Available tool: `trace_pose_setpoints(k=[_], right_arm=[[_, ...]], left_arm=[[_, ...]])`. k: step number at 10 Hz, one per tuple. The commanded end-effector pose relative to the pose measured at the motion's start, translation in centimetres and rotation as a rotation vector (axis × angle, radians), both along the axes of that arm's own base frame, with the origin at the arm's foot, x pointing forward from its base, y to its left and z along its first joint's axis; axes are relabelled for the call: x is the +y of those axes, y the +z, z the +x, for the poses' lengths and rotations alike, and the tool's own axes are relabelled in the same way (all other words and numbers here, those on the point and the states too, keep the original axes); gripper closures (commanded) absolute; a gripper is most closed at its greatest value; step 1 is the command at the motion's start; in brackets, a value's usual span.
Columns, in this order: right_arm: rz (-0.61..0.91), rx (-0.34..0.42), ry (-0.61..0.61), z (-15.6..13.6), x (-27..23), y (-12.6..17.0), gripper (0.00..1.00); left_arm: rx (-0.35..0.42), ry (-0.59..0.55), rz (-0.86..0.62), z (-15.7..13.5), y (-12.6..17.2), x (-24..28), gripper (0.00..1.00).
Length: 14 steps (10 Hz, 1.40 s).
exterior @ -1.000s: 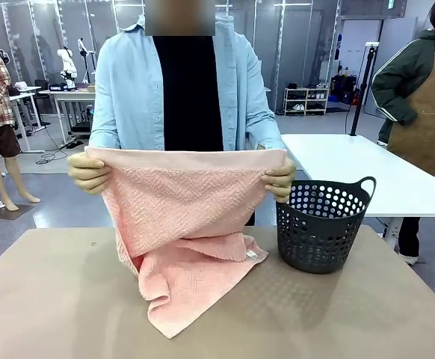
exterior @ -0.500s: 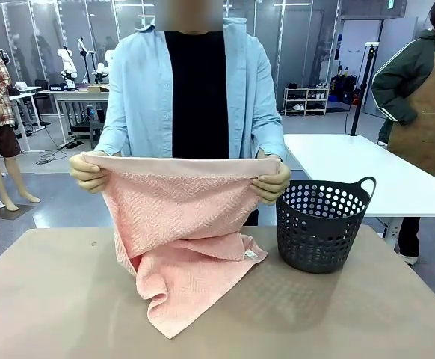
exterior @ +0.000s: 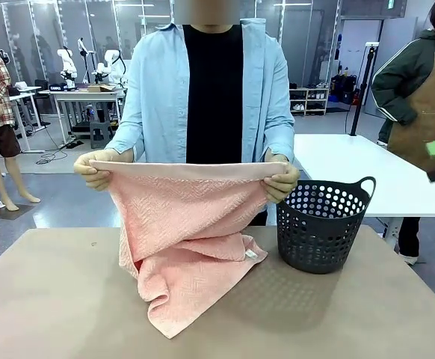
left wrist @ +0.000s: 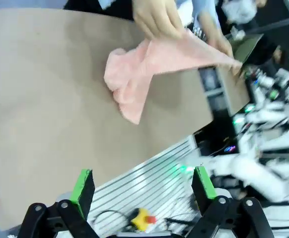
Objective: Fold the towel.
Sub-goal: Grab the top end of the 100 cm Hotel Towel extended by the human.
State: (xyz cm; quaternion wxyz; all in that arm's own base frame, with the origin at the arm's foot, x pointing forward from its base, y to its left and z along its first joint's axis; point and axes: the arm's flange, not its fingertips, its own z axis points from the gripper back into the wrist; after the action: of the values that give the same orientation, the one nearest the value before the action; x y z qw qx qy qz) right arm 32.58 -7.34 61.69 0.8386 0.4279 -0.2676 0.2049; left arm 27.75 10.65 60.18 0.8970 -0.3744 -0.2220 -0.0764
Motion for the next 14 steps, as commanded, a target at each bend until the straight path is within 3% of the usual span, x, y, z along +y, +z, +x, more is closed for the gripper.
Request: trace_pose_setpoints(k=[1, 4, 6, 7, 8, 13, 14], right_arm=[[-0.181, -0.125, 0.045, 1.8, 2.9, 1.3, 0.0], [-0.279, -0.213, 0.163, 1.7, 8.6, 3.9, 0.0], [-0.282, -0.218, 0.173, 1.5, 9.4, 3.7, 0.0], [-0.277, -0.152, 0.218, 1.1, 9.1, 3.2, 0.0], [-0.272, -0.198, 0.175, 1.9, 9.9, 4.6, 0.0], [-0.263, -0.202, 0.187, 1.8, 9.7, 4.5, 0.0], [-0.396, -0.231, 0.272, 2.9, 11.4, 7.5, 0.0]], left_arm=[[-0.129, -0.092, 0.193, 0.5, 1.3, -3.1, 0.0], [-0.231, -0.181, 0.338, 0.3, 3.5, -8.5, 0.0], [-0.25, -0.199, 0.311, 0.4, 3.5, -9.5, 0.0], [-0.218, -0.203, 0.313, 0.2, 4.6, -9.2, 0.0], [-0.218, -0.203, 0.313, 0.2, 4.6, -9.2, 0.0], [-0.229, -0.217, 0.298, 0.5, 4.2, -9.0, 0.0], [-0.275, -0.286, 0.455, 1.0, 7.7, -10.8, 0.0]])
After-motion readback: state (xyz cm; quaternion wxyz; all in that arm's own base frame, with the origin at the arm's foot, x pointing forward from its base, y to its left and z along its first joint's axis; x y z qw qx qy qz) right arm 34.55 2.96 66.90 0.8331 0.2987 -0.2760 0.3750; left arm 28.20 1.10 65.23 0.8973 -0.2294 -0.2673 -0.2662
